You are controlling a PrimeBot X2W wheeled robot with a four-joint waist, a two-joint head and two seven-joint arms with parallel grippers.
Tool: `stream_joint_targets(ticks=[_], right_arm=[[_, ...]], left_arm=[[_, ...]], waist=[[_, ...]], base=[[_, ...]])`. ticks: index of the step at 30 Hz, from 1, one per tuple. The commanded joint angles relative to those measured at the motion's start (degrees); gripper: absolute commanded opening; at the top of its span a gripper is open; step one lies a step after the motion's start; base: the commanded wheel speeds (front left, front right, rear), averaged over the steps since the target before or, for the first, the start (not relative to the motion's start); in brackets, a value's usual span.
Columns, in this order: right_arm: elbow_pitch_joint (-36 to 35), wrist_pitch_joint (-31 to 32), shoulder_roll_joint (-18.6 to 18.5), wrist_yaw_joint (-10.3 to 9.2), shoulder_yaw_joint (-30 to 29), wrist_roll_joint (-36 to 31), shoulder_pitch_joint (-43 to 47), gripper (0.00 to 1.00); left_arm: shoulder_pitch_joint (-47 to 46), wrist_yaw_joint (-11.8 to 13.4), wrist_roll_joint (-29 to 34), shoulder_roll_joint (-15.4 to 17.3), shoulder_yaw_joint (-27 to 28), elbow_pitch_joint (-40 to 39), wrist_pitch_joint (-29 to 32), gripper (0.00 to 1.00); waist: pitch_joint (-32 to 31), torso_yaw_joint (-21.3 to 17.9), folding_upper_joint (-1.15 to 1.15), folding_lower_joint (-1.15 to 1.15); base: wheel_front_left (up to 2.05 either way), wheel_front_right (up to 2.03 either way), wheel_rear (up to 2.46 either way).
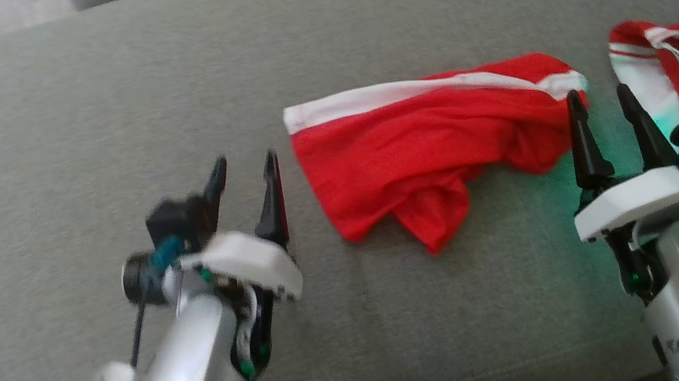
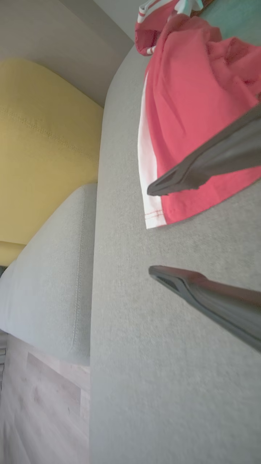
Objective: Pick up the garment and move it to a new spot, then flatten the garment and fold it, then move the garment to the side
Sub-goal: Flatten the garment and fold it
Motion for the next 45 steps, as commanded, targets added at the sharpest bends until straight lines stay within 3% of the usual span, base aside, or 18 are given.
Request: stream_joint_targets(ticks=[1, 10, 16, 17, 19, 20, 24, 29, 35, 40, 41, 42, 43, 45], right_arm=[[-2.3, -0.6, 0.6, 0.37, 1.8, -0.2, -2.1, 1.00], [-4.6, -0.6, 0.9, 0.37, 2.4, 0.4, -4.4, 1.00], [-5.3, -0.6, 1.0, 0.37, 2.1, 0.9, -5.4, 1.00], [-5.4, -0.6, 1.0, 0.37, 2.0, 0.9, -5.5, 1.00], [-5.2, -0.6, 1.0, 0.37, 1.4, 0.8, -5.6, 1.00], [-5.0, -0.6, 1.0, 0.37, 0.8, 1.0, -5.6, 1.00], [-3.8, -0.6, 1.0, 0.37, -0.4, 1.1, -5.0, 1.00], [-2.8, -0.6, 1.0, 0.37, -1.1, 0.7, -3.4, 1.00], [-0.6, -0.6, 1.0, 0.37, 1.2, 2.2, -1.2, 1.00], [0.5, -0.6, 1.0, 0.37, 3.4, 3.6, -0.3, 1.00], [0.6, -0.6, 1.0, 0.37, 3.9, 3.9, -0.3, 1.00], [0.7, -0.6, 1.0, 0.37, 4.3, 4.2, -0.3, 1.00], [0.7, -0.6, 1.0, 0.37, 4.6, 4.4, -0.2, 1.00], [0.6, -0.6, 1.0, 0.37, 5.1, 4.8, -0.2, 1.00]], left_arm=[[-3.8, -0.1, -1.1, 0.3, 0.8, 0.3, -0.3, 1.00], [-9.5, 0.5, -4.1, 0.3, -3.4, 9.4, -0.3, 1.00], [-11.5, -0.6, -6.4, 0.3, -8.0, 14.9, -0.3, 1.00], [-11.5, -0.9, -7.1, 0.3, -8.7, 16.0, -0.3, 0.96], [-11.5, -1.3, -8.1, 0.3, -9.8, 17.3, -0.3, 0.27], [-11.4, -1.3, -8.3, 0.3, -10.4, 17.7, -0.3, 0.00], [-10.0, -0.8, -8.5, 0.3, -11.1, 18.4, -0.3, 0.00], [-6.8, 1.4, -4.4, 0.6, -7.0, 16.2, -0.3, 0.00], [-1.2, 3.0, 3.1, 4.8, -0.8, 11.0, -0.3, 0.00], [1.5, 2.3, 5.6, 7.2, 2.5, 9.9, -0.3, 0.00], [2.0, 2.4, 5.6, 7.3, 3.4, 9.6, -0.3, 0.10], [2.6, 2.4, 5.7, 7.4, 4.3, 9.2, -0.3, 0.86], [3.1, 2.6, 5.7, 7.3, 5.4, 8.5, -0.3, 1.00], [4.4, 3.2, 5.6, 6.8, 8.3, 6.2, -0.3, 1.00]], waist=[[2.2, -2.5, 0.00, 0.00], [6.5, -6.4, 0.00, 0.00], [8.0, -7.5, 0.00, 0.00], [8.0, -7.5, 0.00, 0.00], [7.8, -7.2, 0.00, 0.00], [7.5, -6.8, 0.00, 0.00], [5.3, -4.8, 0.00, 0.00], [1.5, -1.0, 0.00, 0.00], [-2.9, 3.0, 0.00, 0.00], [-4.9, 3.8, 0.00, 0.00], [-5.2, 3.8, 0.00, 0.00], [-5.5, 3.8, 0.00, 0.00], [-5.6, 3.8, 0.00, 0.00], [-5.9, 3.7, 0.00, 0.00]], base=[[0.00, 0.00, 0.00], [0.00, 0.00, 0.00], [0.00, 0.00, 0.00], [0.00, 0.00, 0.00], [0.00, 0.00, 0.00], [0.00, 0.00, 0.00], [0.00, 0.00, 0.00], [0.00, 0.00, 0.00], [0.00, 0.00, 0.00], [0.00, 0.00, 0.00], [0.00, 0.00, 0.00], [0.00, 0.00, 0.00], [0.00, 0.00, 0.00], [0.00, 0.00, 0.00]])
